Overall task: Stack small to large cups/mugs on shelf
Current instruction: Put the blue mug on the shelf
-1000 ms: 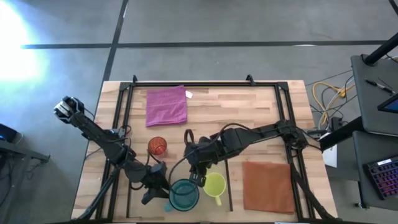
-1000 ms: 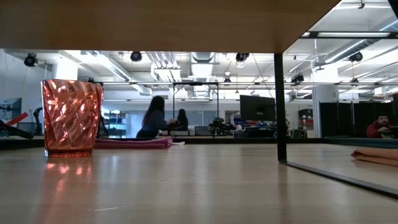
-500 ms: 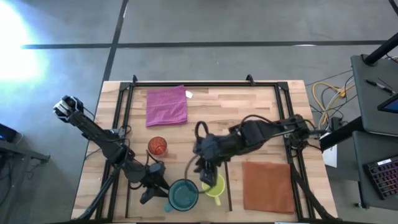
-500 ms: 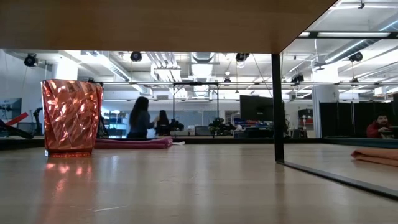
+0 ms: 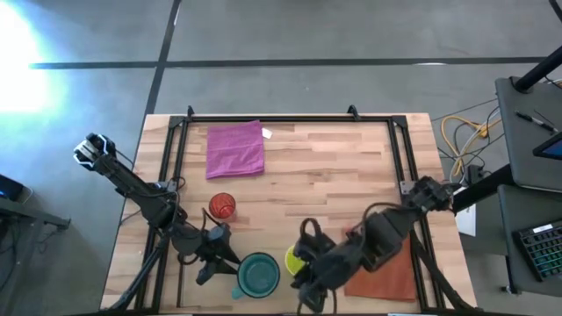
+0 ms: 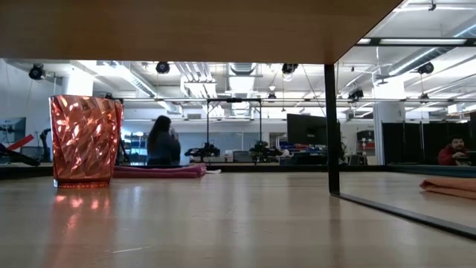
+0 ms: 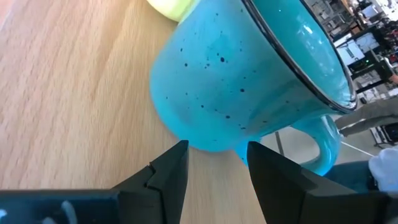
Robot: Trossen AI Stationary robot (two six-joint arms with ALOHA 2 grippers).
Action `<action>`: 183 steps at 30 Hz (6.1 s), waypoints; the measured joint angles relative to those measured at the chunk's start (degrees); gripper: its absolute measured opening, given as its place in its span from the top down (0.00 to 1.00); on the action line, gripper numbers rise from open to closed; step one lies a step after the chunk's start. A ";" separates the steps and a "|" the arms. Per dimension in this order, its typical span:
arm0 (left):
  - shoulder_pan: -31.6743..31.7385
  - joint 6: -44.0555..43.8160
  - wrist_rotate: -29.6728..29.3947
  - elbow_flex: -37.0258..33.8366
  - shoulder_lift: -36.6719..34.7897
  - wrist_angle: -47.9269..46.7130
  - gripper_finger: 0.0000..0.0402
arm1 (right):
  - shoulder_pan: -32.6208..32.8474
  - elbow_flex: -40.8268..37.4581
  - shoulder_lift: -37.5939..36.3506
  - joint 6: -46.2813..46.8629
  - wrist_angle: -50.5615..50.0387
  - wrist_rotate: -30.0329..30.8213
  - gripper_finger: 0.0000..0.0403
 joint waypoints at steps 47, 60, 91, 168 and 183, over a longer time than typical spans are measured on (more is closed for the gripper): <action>0.04 0.88 -2.99 0.61 -0.14 1.15 0.63 | -8.71 0.26 0.57 -12.26 -2.05 3.14 0.67; 0.04 -2.11 -7.01 0.50 -0.17 1.31 0.63 | -11.36 0.19 5.69 -23.25 -2.12 -8.12 0.65; 0.00 -6.08 -13.35 0.33 0.50 2.31 0.63 | -16.59 0.19 9.60 -38.30 -0.16 -20.46 0.68; -11.32 -20.14 -33.03 0.04 0.57 0.15 0.63 | -18.23 0.39 3.46 -44.67 -15.98 -26.11 0.80; -11.19 -20.14 -33.11 0.04 0.57 0.18 0.63 | -11.27 0.31 2.89 -40.73 -7.14 -26.30 0.97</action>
